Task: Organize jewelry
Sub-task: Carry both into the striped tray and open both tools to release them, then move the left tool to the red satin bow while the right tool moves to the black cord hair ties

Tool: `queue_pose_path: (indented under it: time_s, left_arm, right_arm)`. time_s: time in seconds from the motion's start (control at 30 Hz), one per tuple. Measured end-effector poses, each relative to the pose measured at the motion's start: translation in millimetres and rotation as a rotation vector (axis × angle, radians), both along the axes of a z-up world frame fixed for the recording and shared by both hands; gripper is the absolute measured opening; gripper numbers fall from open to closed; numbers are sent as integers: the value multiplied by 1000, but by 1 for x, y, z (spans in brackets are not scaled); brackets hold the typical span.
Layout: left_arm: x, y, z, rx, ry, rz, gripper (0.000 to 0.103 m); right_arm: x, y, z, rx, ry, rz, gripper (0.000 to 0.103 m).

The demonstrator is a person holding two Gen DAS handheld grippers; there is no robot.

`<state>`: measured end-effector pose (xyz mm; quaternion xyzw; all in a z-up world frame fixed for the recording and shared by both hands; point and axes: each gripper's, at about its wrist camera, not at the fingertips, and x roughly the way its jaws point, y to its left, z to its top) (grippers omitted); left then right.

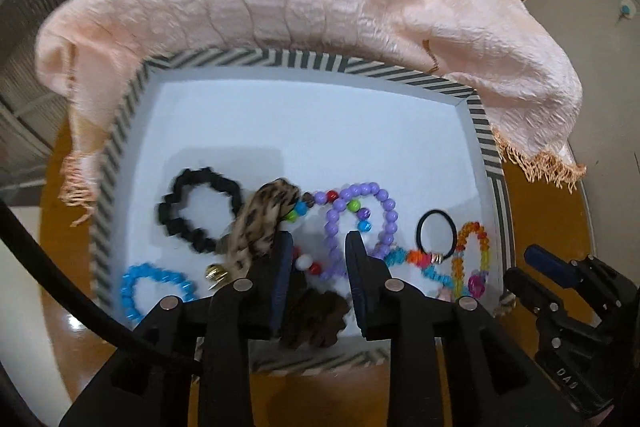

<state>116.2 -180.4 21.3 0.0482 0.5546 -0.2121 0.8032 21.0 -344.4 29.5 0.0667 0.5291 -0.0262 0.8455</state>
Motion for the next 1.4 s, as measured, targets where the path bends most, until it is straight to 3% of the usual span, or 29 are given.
queue_pose_path:
  time_s: [0.23, 0.43, 0.57, 0.77, 1.1, 1.4]
  left_arm:
    - [-36, 29, 23, 44, -91, 26, 12]
    - [-68, 50, 32, 77, -161, 41, 12]
    - [-85, 64, 35, 97, -185, 42, 12]
    - [-104, 87, 38, 105, -199, 63, 12]
    - [-118, 168, 36, 4, -105, 148, 16]
    - [-141, 201, 12, -6, -26, 167, 19]
  right_arm:
    - [-23, 19, 10, 84, -17, -17, 41]
    - [-39, 43, 18, 60, -16, 8, 42]
    - [-48, 62, 26, 50, -28, 38, 53]
    - [-61, 88, 26, 58, -22, 77, 53]
    - [-84, 146, 14, 115, 9, 194, 53]
    - [-95, 191, 4, 110, 46, 317, 53]
